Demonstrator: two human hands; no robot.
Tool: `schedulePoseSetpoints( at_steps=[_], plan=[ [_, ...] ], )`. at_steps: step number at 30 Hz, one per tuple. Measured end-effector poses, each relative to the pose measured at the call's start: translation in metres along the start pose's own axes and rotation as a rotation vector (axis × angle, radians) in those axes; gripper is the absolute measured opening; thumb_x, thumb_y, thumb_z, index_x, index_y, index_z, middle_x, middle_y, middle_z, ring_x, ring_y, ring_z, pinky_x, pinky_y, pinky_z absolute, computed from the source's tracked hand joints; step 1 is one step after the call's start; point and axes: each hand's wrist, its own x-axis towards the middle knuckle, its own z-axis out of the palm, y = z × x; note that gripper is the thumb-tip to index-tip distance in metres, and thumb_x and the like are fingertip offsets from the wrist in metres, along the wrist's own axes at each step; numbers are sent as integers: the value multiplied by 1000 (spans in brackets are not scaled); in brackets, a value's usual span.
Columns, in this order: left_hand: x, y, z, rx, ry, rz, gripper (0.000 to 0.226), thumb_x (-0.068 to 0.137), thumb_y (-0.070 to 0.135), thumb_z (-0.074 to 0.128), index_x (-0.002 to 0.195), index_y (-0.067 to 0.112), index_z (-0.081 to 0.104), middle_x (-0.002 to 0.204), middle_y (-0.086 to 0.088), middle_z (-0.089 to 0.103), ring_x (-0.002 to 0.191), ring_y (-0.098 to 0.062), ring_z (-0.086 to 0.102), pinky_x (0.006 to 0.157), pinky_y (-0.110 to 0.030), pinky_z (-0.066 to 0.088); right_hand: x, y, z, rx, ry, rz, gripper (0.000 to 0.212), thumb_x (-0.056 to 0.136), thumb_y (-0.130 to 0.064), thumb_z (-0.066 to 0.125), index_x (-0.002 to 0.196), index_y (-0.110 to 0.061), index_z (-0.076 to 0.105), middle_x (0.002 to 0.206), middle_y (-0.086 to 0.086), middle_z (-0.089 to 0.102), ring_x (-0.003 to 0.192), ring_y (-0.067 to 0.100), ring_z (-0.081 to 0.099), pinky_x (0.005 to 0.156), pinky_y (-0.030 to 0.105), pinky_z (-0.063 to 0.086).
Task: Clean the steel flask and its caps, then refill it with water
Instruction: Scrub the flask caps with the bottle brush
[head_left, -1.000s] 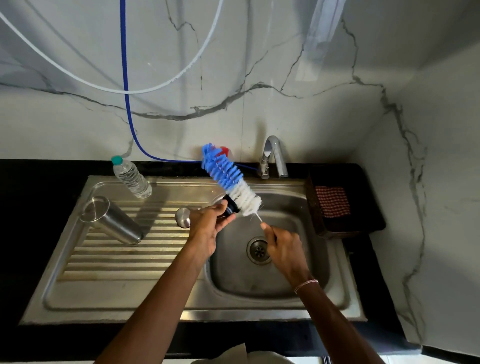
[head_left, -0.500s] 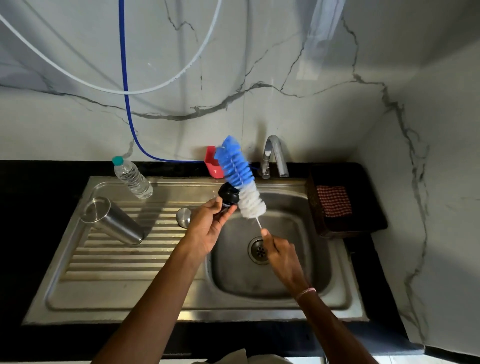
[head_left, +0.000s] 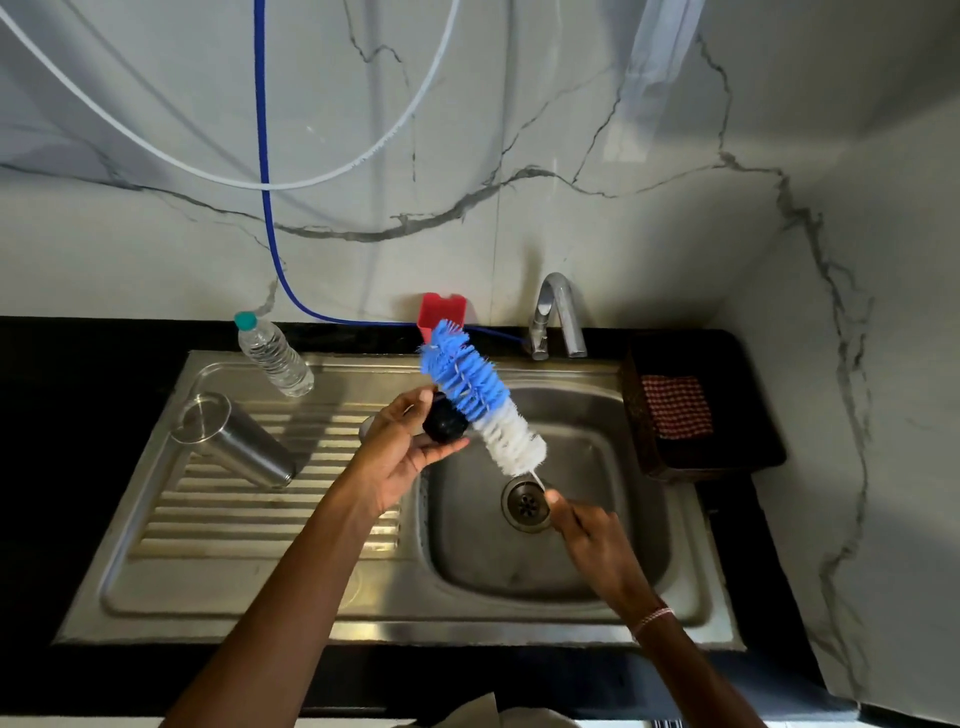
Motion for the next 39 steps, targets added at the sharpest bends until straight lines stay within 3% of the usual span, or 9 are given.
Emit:
schedulePoseSetpoints(
  at_steps=[5, 8, 11, 17, 21, 25, 30, 36, 39],
  plan=[
    [-6, -7, 4, 79, 40, 15, 51, 93, 40, 62, 128, 3, 62, 123, -17, 72, 113, -31, 71, 85, -42, 63, 6, -11, 0, -34, 56, -61, 55, 101, -41, 55, 49, -33, 40, 47, -11, 41, 47, 6, 33, 55, 27, 27],
    [-7, -10, 2, 43, -36, 49, 38, 101, 18, 58, 134, 0, 59, 130, -16, 69, 123, -28, 66, 91, -33, 60, 4, -9, 4, -45, 70, -57, 49, 102, -42, 53, 54, -39, 46, 46, -14, 41, 47, 6, 32, 56, 31, 31],
    [-3, -11, -5, 101, -10, 90, 52, 89, 19, 69, 135, -1, 59, 131, -18, 68, 123, -31, 65, 93, -32, 60, -4, 2, 6, -64, 97, -89, 47, 101, -52, 46, 56, -38, 43, 48, -9, 38, 47, 9, 32, 50, 33, 31],
    [0, -17, 1, 249, 139, 193, 21, 95, 14, 69, 112, 2, 71, 104, -14, 78, 103, -30, 75, 87, -34, 62, -4, -3, 3, -143, 86, -87, 51, 99, -55, 41, 55, -29, 40, 48, -6, 43, 44, 12, 38, 50, 31, 31],
    [1, -16, 12, 326, 81, 267, 27, 100, 8, 61, 125, 5, 68, 111, -9, 77, 104, -21, 75, 83, -29, 62, 10, -24, 12, -215, 103, -62, 57, 100, -56, 37, 64, -14, 51, 63, 9, 63, 58, 29, 54, 57, 35, 34],
    [1, -5, 14, 393, 50, 270, 29, 100, -1, 58, 127, 5, 66, 116, -10, 74, 105, -19, 74, 83, -31, 62, 10, -35, 15, -180, 113, -70, 53, 104, -43, 48, 57, -23, 32, 55, -1, 42, 53, 21, 38, 55, 35, 31],
    [-1, -8, 19, 465, 10, 286, 33, 97, -7, 61, 128, 5, 67, 115, -7, 76, 109, -19, 73, 90, -34, 61, 11, -42, 15, -92, 109, -55, 56, 104, -40, 49, 55, -23, 29, 51, -3, 36, 51, 15, 34, 55, 35, 29],
    [1, -3, 16, 254, 130, 327, 29, 96, -4, 63, 125, -2, 66, 116, -12, 74, 102, -23, 75, 78, -26, 61, 2, -39, 10, -70, 33, -4, 56, 103, -44, 49, 58, -12, 46, 53, 1, 47, 51, 15, 41, 58, 36, 33],
    [3, 5, 12, 237, 155, 347, 30, 94, -1, 64, 124, -2, 68, 115, -10, 74, 103, -24, 74, 78, -25, 61, -14, -29, 7, -57, -24, 34, 57, 99, -53, 44, 52, -22, 37, 48, -2, 38, 47, 11, 37, 56, 32, 28]
  ],
)
